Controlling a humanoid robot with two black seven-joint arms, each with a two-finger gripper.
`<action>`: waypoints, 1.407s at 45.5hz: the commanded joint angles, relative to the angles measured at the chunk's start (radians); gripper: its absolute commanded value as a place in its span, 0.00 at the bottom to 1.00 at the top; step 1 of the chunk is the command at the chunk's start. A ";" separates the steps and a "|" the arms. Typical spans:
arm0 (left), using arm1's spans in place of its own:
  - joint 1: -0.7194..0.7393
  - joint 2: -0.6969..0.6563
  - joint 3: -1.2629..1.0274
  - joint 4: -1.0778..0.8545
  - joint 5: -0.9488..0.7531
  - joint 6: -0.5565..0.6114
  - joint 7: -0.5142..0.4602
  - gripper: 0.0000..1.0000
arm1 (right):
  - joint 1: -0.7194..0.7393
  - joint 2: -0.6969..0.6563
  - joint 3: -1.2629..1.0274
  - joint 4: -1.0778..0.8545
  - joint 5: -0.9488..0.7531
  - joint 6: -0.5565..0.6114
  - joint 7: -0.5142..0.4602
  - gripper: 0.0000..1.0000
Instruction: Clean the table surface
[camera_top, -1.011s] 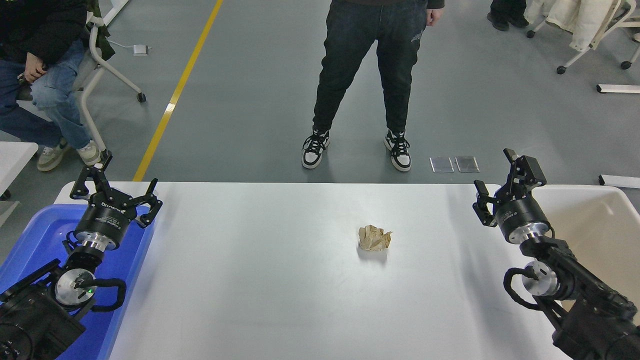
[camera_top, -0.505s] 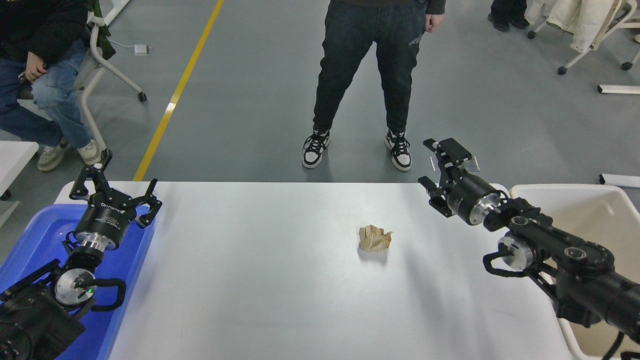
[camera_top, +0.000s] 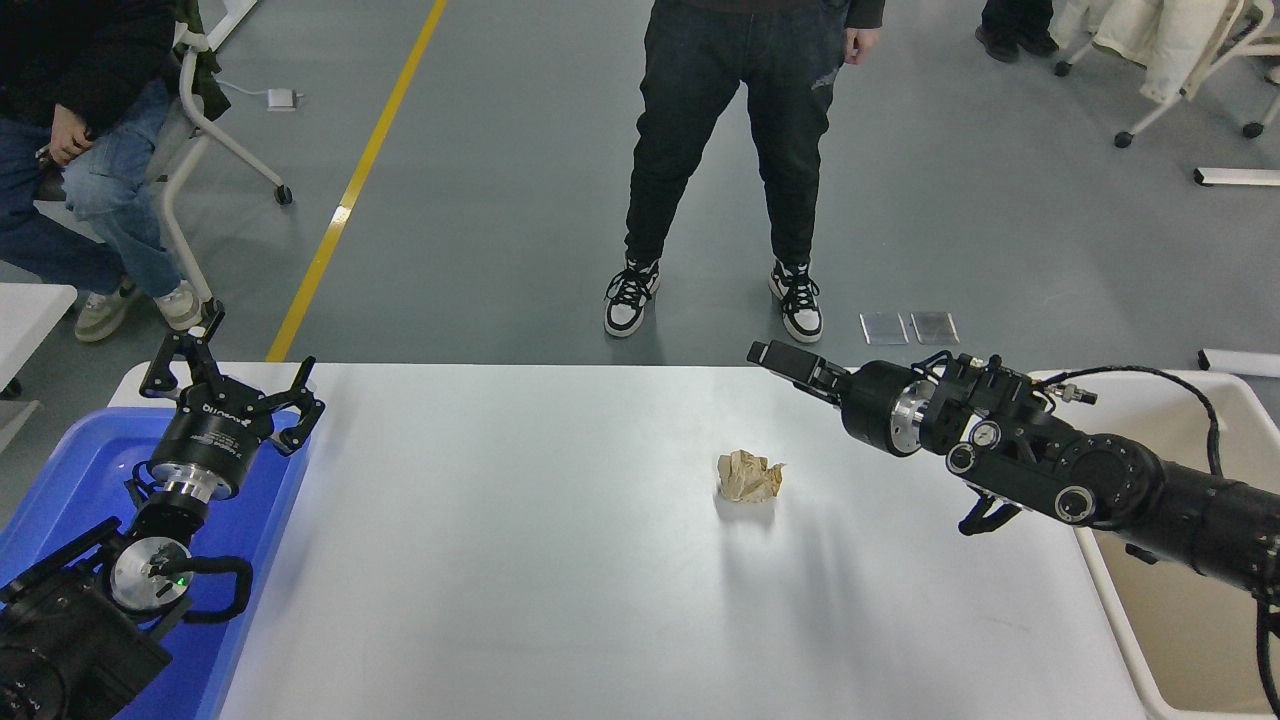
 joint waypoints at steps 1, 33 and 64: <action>0.000 0.001 0.000 0.000 0.000 0.000 0.000 1.00 | 0.031 0.085 -0.170 -0.026 -0.118 -0.106 -0.002 1.00; 0.000 0.001 0.000 0.000 0.000 0.000 0.000 1.00 | -0.052 0.316 -0.490 -0.454 -0.125 -0.418 0.010 0.99; 0.000 -0.001 0.000 0.000 0.000 0.000 0.000 1.00 | -0.119 0.316 -0.443 -0.450 -0.100 -0.416 0.047 0.99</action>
